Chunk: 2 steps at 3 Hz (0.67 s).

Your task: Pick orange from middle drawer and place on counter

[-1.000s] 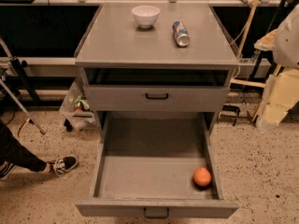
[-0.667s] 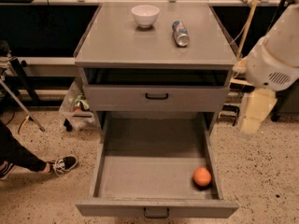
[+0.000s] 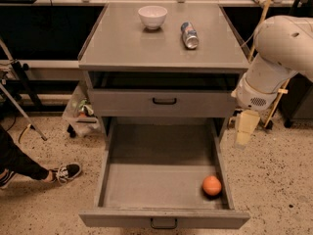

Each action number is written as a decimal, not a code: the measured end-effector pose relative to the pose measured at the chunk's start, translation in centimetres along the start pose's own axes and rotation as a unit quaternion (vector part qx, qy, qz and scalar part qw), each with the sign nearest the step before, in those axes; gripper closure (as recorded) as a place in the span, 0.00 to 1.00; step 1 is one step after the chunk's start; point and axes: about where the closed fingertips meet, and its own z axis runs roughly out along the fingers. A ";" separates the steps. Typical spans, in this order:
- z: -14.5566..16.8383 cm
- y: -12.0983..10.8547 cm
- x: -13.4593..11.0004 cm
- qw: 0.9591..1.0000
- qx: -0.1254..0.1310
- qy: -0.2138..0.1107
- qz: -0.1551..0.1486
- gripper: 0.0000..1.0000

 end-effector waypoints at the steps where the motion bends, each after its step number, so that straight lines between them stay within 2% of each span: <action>1: 0.0 0.0 0.0 1.000 0.001 0.000 0.000 0.00; 2: 2.4 -0.3 0.6 1.000 -0.014 -0.021 0.004 0.00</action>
Offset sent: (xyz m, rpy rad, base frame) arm 0.0100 -0.0085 -0.0578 0.1178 0.0421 -0.0066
